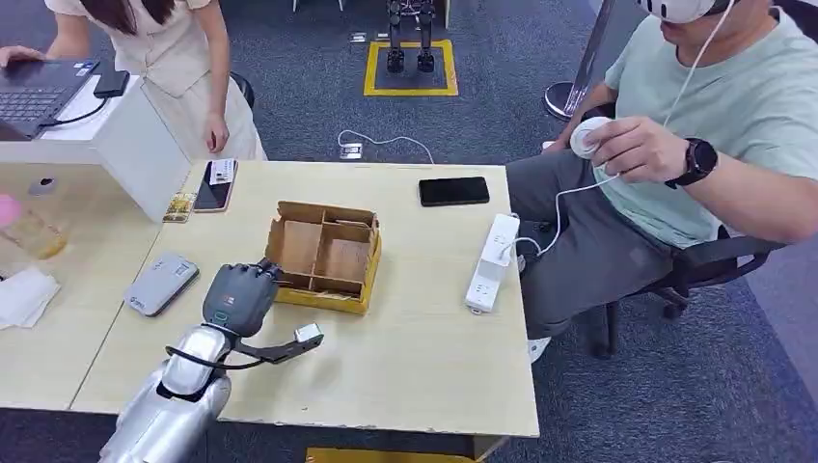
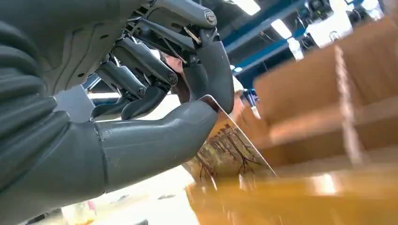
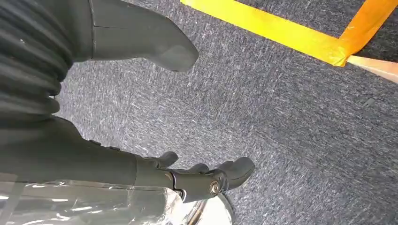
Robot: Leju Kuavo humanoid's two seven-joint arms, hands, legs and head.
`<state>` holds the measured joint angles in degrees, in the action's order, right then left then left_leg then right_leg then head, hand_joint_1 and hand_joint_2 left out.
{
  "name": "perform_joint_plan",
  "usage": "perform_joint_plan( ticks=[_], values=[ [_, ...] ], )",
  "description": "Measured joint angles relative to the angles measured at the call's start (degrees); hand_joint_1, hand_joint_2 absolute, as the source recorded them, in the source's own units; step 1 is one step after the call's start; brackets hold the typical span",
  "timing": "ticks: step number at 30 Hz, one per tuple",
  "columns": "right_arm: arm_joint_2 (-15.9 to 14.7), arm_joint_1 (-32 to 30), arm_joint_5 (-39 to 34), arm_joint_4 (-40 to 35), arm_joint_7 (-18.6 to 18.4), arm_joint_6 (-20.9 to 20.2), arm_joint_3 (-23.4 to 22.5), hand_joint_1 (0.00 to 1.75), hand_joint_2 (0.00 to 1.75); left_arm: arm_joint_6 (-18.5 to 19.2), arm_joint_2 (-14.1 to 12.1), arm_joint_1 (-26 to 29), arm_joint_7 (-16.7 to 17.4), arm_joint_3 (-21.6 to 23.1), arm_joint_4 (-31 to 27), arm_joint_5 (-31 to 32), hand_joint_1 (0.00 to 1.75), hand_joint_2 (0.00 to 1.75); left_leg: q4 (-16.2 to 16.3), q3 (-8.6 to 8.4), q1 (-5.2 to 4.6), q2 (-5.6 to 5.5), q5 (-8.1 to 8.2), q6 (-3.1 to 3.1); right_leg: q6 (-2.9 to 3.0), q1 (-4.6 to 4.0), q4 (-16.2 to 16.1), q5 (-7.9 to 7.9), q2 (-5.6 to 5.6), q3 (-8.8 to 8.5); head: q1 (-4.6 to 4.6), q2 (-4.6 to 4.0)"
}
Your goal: Pass the card to the sensor for recognition and then transmit it.
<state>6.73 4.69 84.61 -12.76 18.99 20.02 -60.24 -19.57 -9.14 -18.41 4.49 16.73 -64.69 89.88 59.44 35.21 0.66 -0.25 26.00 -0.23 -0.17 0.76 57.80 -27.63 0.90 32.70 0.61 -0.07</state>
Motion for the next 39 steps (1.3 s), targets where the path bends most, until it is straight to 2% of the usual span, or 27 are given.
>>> perform_joint_plan(
  ticks=[3, 8, 15, 21, 27, 30, 32, 34, 35, 39],
  values=[
    [0.0, 0.0, 0.0, 0.0, 0.0, 0.0, 0.0, 0.0, 1.75, 2.2, 0.0, -1.3, -2.5, -3.4, -2.2, -0.9, 1.75, 1.75, 0.0, -0.01, 0.01, 0.0, 0.0, 0.0, 0.0, 0.0, 0.0, 0.0, 0.0, 0.0, -0.02, 0.0],
    [0.0, 0.0, 0.0, 0.0, 0.0, 0.0, 0.0, 0.0, 1.75, 3.8, -0.1, -3.0, -5.2, -7.0, -4.7, -2.5, 1.75, 1.75, 0.0, -0.01, 0.01, -0.01, -0.03, -0.02, 0.01, 0.0, 0.0, 0.0, -0.01, -0.01, -0.02, 0.0],
    [0.1, 0.0, 0.0, 0.0, 0.0, 0.0, 0.0, 0.0, 1.75, 6.0, -1.0, -6.1, -7.1, -8.4, -6.5, -4.9, 1.75, 1.75, 0.0, 0.0, 0.0, -0.01, -0.04, 0.0, 0.0, 0.0, 0.0, 0.0, -0.02, -0.01, -0.02, 0.0],
    [0.2, 0.0, 0.0, 0.0, 0.0, -0.1, 0.0, 0.0, 1.75, 9.3, -2.5, -10.4, -8.7, -8.9, -7.4, -7.6, 1.75, 1.75, 0.0, -0.01, 0.0, -0.02, -0.06, -0.01, 0.02, 0.0, 0.0, 0.02, -0.03, -0.01, -0.02, 0.0],
    [0.3, 0.1, 0.0, 0.0, -0.1, -0.1, 0.0, 0.0, 1.75, 9.9, -3.1, -12.0, -8.9, -9.0, -7.7, -7.9, 1.75, 1.75, 0.0, -0.01, 0.0, -0.02, -0.06, -0.01, 0.02, 0.0, 0.0, 0.02, -0.02, -0.01, 0.0, 0.0],
    [0.4, 0.2, 0.1, 0.0, -0.2, -0.2, 0.0, 0.0, 1.75, 9.4, -3.1, -12.8, -5.8, -8.9, -7.7, -4.3, 1.75, 1.75, 0.0, -0.01, 0.01, -0.01, -0.07, -0.01, 0.02, 0.0, 0.0, 0.02, -0.02, 0.02, 0.0, 0.0],
    [0.4, 0.4, 0.2, 0.0, -0.5, -0.4, 0.0, 0.0, 1.75, 9.4, -2.9, -15.2, -0.9, -8.7, -6.7, -1.1, 1.75, 1.75, 0.0, 0.01, 0.01, -0.02, -0.11, 0.05, 0.02, 0.0, 0.0, 0.03, -0.03, 0.04, 0.0, 0.02],
    [0.6, 0.9, 0.2, 0.0, -0.7, -0.5, 0.2, 0.0, 1.75, 9.7, -2.8, -19.2, 4.5, -7.6, -3.8, -0.3, 1.75, 1.75, 0.0, 0.04, 0.01, -0.02, -0.18, 0.09, 0.0, 0.0, 0.0, 0.1, -0.08, 0.03, -0.02, 0.0],
    [0.7, 1.2, 0.2, 0.0, -0.8, -0.5, 0.4, 0.0, 1.75, 9.7, -2.7, -21.4, 6.1, -7.3, -1.9, -0.2, 1.75, 1.75, 0.0, 0.04, 0.01, -0.02, -0.22, 0.03, 0.04, 0.0, 0.0, 0.18, -0.09, 0.03, 0.0, 0.0],
    [1.1, 1.9, 0.2, 0.0, -1.2, -0.6, 1.3, 0.0, 1.75, 9.3, -2.0, -28.3, 6.7, -7.3, 4.4, 0.0, 1.75, 1.75, 0.0, 0.03, 0.01, -0.02, -0.29, 0.05, 0.04, -0.01, 0.0, 0.24, -0.06, 0.03, -0.02, 0.0]
  ],
)
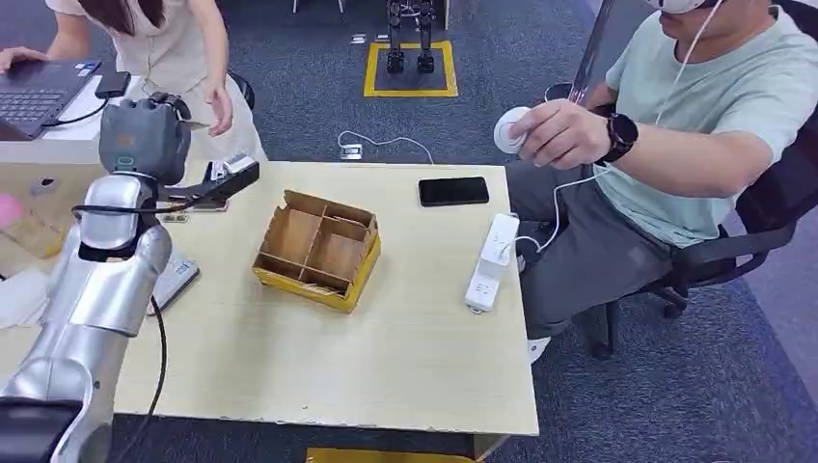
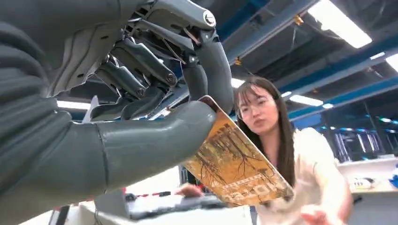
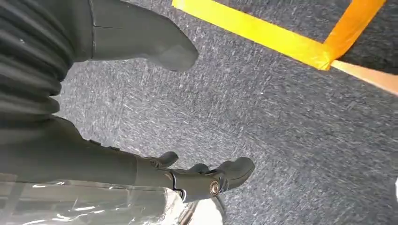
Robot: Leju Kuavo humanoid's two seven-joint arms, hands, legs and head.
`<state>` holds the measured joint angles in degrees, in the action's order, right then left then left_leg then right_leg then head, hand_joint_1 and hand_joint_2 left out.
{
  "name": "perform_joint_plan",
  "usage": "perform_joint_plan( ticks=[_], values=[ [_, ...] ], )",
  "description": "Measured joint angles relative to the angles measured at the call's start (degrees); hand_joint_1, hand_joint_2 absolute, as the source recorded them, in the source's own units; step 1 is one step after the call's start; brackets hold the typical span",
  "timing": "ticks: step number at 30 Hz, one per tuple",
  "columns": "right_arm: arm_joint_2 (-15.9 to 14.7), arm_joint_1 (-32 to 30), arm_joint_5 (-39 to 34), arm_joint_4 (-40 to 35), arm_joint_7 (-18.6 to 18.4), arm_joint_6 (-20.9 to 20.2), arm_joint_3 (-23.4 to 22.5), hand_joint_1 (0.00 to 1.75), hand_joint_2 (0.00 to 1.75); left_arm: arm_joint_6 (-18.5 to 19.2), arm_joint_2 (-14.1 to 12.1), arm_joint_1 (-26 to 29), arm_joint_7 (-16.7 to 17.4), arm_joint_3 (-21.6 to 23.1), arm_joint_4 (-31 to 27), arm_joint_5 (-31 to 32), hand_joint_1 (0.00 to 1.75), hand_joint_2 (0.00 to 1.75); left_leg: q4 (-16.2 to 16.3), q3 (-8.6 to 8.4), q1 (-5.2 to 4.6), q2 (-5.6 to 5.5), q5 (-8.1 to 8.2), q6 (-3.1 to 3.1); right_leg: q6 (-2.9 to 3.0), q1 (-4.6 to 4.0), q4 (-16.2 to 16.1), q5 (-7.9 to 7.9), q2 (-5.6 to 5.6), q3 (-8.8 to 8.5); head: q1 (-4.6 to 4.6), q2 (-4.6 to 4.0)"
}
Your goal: Pass the card to the sensor for recognition and then transmit it.
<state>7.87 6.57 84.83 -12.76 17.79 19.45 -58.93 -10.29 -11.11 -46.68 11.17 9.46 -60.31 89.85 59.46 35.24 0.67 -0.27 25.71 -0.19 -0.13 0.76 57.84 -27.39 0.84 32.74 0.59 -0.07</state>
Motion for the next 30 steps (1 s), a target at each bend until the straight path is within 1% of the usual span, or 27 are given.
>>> perform_joint_plan(
  ticks=[3, 4, 7, 9, 12, 16, 30],
  values=[
    [0.1, 0.1, 0.0, 0.0, 0.0, 0.0, 0.4, 0.0, 1.75, -0.1, 0.4, -2.3, 0.0, 0.0, 2.4, 0.1, 1.75, 1.75, 0.0, 0.0, -0.01, 0.0, 0.0, 0.0, 0.0, 0.0, 0.0, 0.0, 0.0, 0.0, 0.0, 0.0],
    [0.2, 0.1, 0.0, 0.0, 0.0, 0.0, 0.4, 0.0, 1.75, -0.1, 0.5, -2.7, 0.9, 0.0, 3.1, 0.2, 1.75, 1.75, 0.0, 0.0, -0.01, 0.0, 0.0, 0.0, 0.0, 0.0, 0.0, 0.0, 0.0, 0.0, 0.0, 0.0],
    [0.2, 0.1, 0.0, 0.0, 0.0, -0.1, 1.1, 0.0, 1.75, 0.3, 0.4, -4.5, 5.0, 0.6, 5.3, 0.2, 1.75, 1.75, 0.0, 0.01, 0.0, 0.0, 0.0, 0.0, 0.0, 0.0, 0.0, 0.0, 0.01, 0.01, 0.02, 0.0],
    [0.2, 0.3, 0.0, 0.0, 0.0, -0.1, 1.5, 0.0, 1.75, 0.5, 0.3, -5.8, 6.1, 1.2, 7.1, 0.2, 1.75, 1.75, 0.0, 0.01, 0.0, 0.0, 0.0, 0.0, 0.0, 0.0, 0.0, 0.0, -0.01, 0.01, 0.02, 0.0],
    [0.4, 0.5, 0.0, 0.0, 0.0, -0.1, 1.9, 0.0, 1.75, -0.2, 0.2, -7.0, 6.3, 1.4, 9.6, 0.2, 1.75, 1.75, 0.0, 0.01, 0.0, 0.0, 0.0, 0.0, 0.0, 0.0, 0.0, 0.0, 0.01, 0.01, 0.02, 0.0],
    [0.5, 0.5, 0.0, 0.0, 0.0, -0.1, 2.1, 0.0, 1.75, -0.8, 0.2, -7.2, 6.1, 1.4, 11.6, 0.2, 1.75, 1.75, 0.0, 0.01, 0.0, 0.0, 0.0, 0.0, 0.0, 0.0, 0.0, 0.0, 0.0, 0.01, 0.02, 0.0],
    [0.5, 0.6, 0.0, 0.0, 0.0, -0.1, 2.7, 0.0, 1.75, -1.7, 0.2, -7.4, 6.4, 1.4, 14.8, 0.2, 1.75, 1.75, 0.0, 0.02, -0.01, 0.0, 0.0, 0.0, 0.0, 0.0, 0.0, 0.0, 0.01, 0.01, 0.02, 0.0]
  ],
)
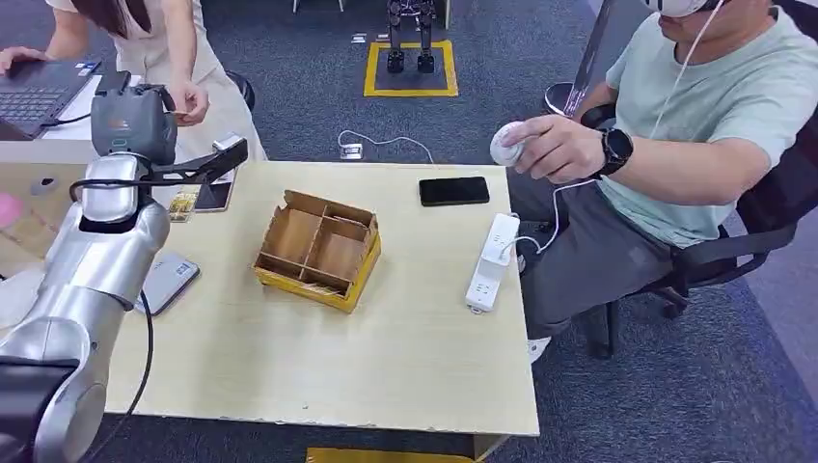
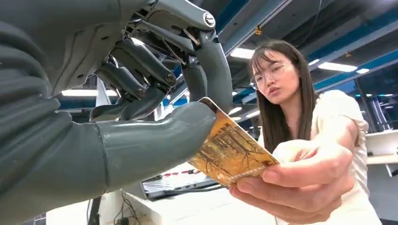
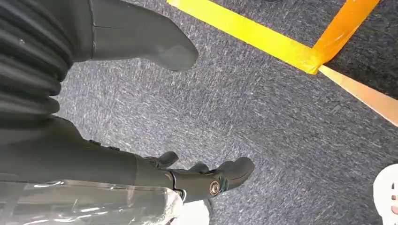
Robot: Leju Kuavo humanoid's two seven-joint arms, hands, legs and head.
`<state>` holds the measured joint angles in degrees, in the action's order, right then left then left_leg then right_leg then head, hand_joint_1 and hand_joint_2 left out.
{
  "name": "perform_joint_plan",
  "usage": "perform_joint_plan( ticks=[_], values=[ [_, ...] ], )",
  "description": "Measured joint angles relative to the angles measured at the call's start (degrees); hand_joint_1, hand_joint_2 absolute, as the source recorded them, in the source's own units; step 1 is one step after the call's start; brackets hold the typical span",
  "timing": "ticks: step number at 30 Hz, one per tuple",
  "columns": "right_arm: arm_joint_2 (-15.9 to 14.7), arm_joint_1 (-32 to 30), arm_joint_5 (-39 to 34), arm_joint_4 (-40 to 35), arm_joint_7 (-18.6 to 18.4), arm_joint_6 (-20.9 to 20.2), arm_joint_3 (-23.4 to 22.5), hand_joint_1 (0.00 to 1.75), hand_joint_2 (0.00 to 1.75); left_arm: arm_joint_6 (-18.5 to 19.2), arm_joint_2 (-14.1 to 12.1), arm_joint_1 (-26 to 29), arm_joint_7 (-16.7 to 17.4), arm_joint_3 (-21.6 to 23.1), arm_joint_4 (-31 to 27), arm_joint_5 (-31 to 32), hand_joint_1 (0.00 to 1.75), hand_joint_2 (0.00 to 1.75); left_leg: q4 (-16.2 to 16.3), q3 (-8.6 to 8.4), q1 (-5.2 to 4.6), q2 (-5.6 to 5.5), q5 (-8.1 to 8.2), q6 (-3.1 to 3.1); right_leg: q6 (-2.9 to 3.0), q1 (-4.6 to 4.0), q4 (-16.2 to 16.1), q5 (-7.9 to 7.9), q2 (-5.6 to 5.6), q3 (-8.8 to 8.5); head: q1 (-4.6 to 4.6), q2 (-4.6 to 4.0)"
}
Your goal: Pass the card to the sensor for recognition and then transmit it.
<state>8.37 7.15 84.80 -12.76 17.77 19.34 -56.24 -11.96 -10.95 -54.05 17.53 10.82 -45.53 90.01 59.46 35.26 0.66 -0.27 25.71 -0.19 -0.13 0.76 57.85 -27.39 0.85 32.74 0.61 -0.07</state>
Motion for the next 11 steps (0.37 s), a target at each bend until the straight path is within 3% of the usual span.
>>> perform_joint_plan(
  ticks=[5, 6, 7, 11],
  values=[
    [0.0, 0.0, 0.0, 0.0, 0.0, 0.0, 0.2, 0.0, 1.75, -0.3, 0.0, 0.1, 0.2, 0.0, 0.7, 0.0, 1.75, 1.75, 0.0, 0.0, 0.0, 0.0, 0.0, 0.0, 0.0, 0.0, 0.0, 0.0, 0.0, 0.0, 0.0, 0.0],
    [0.0, 0.0, 0.0, 0.0, -0.1, 0.0, 0.3, 0.0, 1.75, -0.3, 0.0, 0.1, 0.2, 0.0, 0.7, 0.0, 1.41, 1.75, 0.0, 0.0, 0.0, 0.0, 0.0, 0.0, 0.0, 0.0, 0.0, 0.0, 0.0, 0.0, 0.0, 0.0],
    [0.0, 0.0, 0.0, 0.0, -0.2, 0.0, 0.4, 0.0, 1.75, -0.3, 0.0, 0.1, 0.2, 0.0, 0.8, 0.0, 0.0, 1.75, 0.0, 0.0, 0.0, 0.0, 0.0, 0.0, 0.0, 0.0, 0.0, 0.0, 0.0, 0.0, 0.0, 0.0],
    [0.0, 0.0, 0.0, 0.0, -0.4, 0.0, 0.4, 0.0, 1.75, -0.6, 0.0, 0.4, 0.0, 0.0, 0.8, 0.0, 0.0, 1.75, 0.0, 0.0, 0.0, 0.0, 0.0, 0.0, 0.0, 0.0, 0.0, 0.0, -0.01, 0.0, -0.02, 0.0]
  ],
)
